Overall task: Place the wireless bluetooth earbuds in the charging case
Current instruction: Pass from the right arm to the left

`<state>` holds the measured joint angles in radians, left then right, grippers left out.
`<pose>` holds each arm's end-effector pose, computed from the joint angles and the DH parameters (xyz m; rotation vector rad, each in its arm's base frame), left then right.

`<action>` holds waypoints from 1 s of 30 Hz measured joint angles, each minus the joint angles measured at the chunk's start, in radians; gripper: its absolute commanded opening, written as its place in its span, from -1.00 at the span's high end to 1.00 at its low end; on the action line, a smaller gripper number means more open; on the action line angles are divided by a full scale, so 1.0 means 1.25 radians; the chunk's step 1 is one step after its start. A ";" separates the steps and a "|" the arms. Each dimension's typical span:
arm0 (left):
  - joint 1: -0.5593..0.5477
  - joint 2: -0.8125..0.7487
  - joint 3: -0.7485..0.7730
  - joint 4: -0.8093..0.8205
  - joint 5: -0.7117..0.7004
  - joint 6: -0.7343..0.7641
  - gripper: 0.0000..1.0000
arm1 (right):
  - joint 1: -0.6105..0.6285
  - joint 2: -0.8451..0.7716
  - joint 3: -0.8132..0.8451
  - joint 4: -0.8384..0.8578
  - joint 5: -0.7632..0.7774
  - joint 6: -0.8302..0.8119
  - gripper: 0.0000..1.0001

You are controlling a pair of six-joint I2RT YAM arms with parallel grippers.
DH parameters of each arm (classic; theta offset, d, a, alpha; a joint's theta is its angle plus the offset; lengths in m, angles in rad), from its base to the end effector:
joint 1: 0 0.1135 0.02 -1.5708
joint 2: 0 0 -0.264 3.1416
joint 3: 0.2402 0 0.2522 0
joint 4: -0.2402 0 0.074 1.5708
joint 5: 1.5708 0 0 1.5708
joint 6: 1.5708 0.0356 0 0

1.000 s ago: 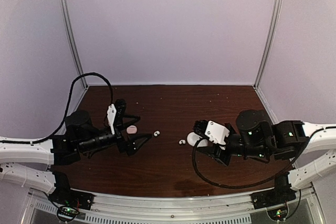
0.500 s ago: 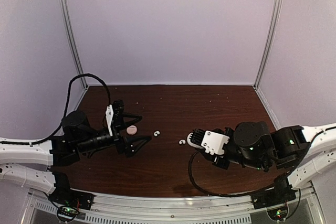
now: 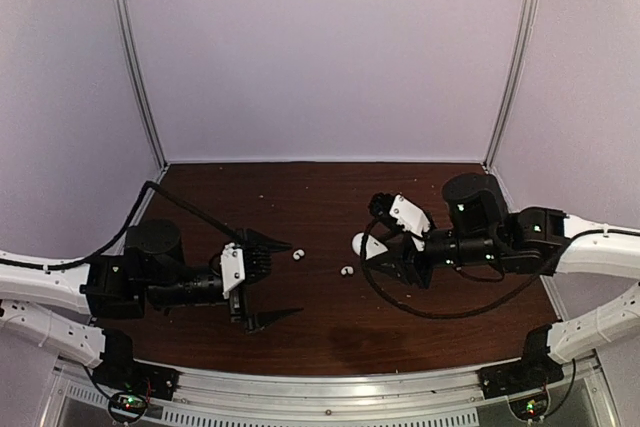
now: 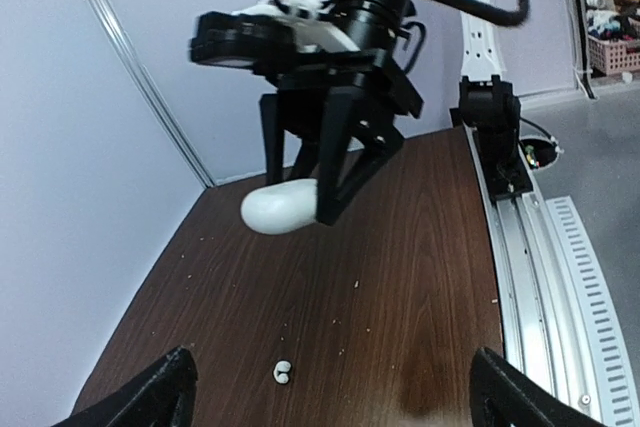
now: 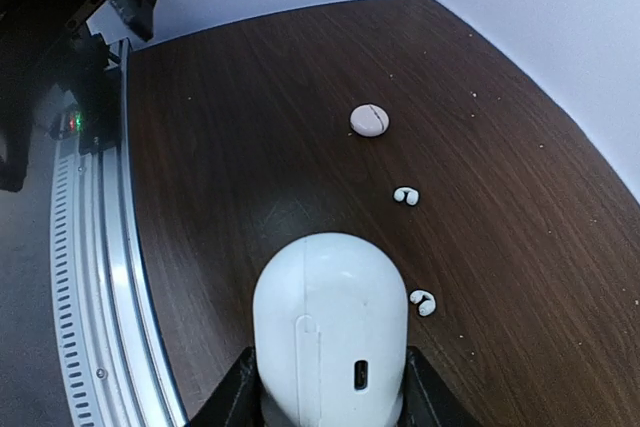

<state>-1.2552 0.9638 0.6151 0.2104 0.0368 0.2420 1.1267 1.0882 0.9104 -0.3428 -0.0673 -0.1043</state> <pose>0.0697 -0.2178 0.2879 1.2270 1.2790 -0.7770 0.1028 0.2215 0.3086 -1.2844 1.7432 0.6772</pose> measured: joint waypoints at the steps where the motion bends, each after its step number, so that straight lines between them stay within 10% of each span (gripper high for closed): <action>1: -0.016 0.004 0.008 -0.022 -0.017 0.020 -0.94 | -0.039 0.013 0.002 0.009 -0.064 0.019 0.56; 12: -0.165 0.101 0.095 -0.216 -0.147 0.160 -0.87 | -0.117 0.177 -0.009 0.087 -0.555 0.211 0.63; 30: -0.189 0.203 0.179 -0.293 -0.223 0.314 -0.35 | -0.116 0.253 -0.009 0.129 -0.739 0.336 0.67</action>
<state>-1.4910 1.2175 0.8387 -0.1555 -0.2417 0.6350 0.9813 1.4040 0.8989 -0.1818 -0.9916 0.3153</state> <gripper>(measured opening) 0.704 0.408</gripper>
